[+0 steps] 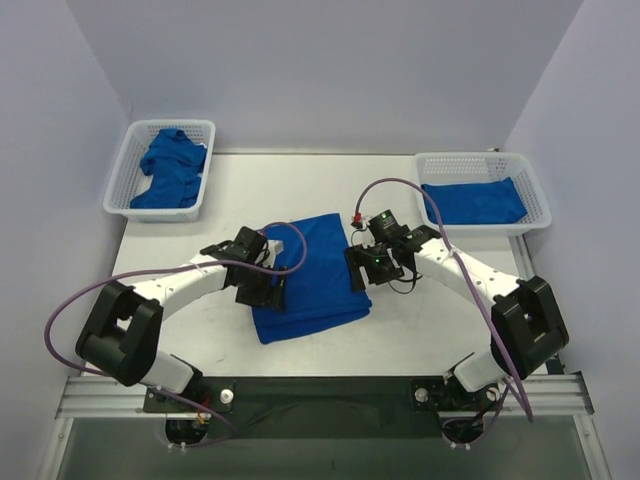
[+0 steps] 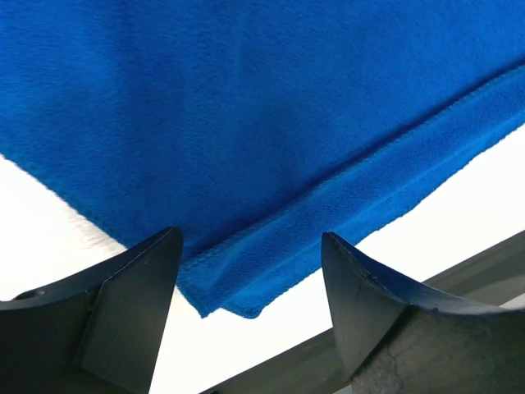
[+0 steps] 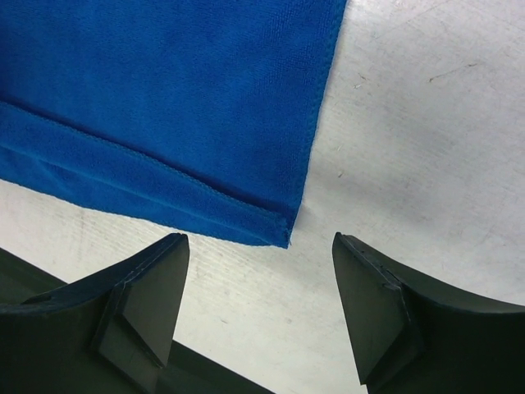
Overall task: Fold and stack the towels
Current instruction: Fold the towel
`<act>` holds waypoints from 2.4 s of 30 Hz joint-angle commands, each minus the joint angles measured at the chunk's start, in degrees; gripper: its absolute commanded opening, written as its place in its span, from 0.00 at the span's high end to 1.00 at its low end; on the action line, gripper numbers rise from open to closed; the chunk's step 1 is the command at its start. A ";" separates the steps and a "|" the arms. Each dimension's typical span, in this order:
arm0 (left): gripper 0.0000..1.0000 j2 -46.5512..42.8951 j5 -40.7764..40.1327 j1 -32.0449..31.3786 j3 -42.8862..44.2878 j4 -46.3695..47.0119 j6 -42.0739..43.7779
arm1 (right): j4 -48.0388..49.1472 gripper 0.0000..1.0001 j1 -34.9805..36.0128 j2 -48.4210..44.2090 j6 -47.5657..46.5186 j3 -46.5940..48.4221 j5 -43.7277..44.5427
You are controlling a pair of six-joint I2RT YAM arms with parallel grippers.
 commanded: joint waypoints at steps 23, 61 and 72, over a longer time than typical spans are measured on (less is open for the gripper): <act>0.40 -3.55 4.22 -3.83 -1.98 -3.08 -3.12 | 0.72 0.28 0.36 -4.83 1.16 -1.99 4.22; 0.37 -16.99 -9.32 -6.21 -1.72 -15.21 -18.94 | 3.18 0.44 0.45 -4.30 2.30 -0.68 2.28; 0.40 -22.09 -20.02 -5.86 -4.01 -7.14 -29.75 | 4.33 0.44 2.90 -1.50 -1.29 1.87 2.46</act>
